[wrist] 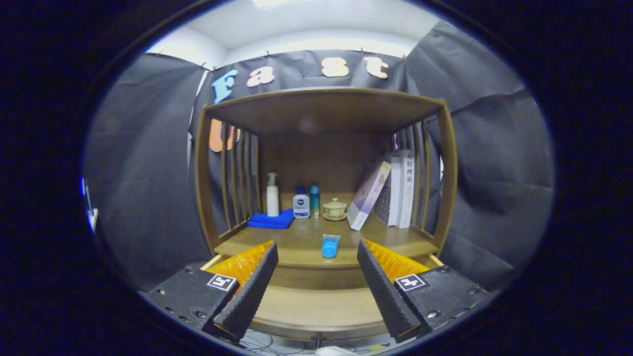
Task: Pull open the drawer, take out the items inside it, and place them on the countertop above the cabinet.
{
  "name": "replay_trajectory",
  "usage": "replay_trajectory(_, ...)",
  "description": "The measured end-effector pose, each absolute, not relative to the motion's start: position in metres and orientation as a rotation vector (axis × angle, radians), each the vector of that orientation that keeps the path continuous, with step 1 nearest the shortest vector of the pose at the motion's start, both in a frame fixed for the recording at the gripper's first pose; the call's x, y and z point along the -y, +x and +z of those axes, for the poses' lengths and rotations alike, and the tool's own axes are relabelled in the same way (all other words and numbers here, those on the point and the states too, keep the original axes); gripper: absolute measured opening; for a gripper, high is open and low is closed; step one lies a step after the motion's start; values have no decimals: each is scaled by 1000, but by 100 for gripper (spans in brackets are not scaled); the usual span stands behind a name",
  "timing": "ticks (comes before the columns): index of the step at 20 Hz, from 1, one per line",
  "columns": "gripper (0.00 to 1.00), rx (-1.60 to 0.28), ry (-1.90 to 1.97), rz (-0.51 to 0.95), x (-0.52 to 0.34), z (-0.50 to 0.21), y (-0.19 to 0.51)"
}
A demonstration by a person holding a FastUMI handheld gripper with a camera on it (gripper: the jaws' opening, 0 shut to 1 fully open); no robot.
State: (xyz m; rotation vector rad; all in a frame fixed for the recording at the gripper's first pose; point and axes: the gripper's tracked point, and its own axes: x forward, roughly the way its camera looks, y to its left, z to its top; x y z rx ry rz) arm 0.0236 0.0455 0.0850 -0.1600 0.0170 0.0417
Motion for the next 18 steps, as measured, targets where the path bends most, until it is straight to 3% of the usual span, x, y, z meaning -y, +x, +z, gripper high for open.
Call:
replay_trajectory(8,100,43,-157,-34,-26,-16,-50)
replay_trajectory(18,100,-120,-83,-33,-4,-113,-25)
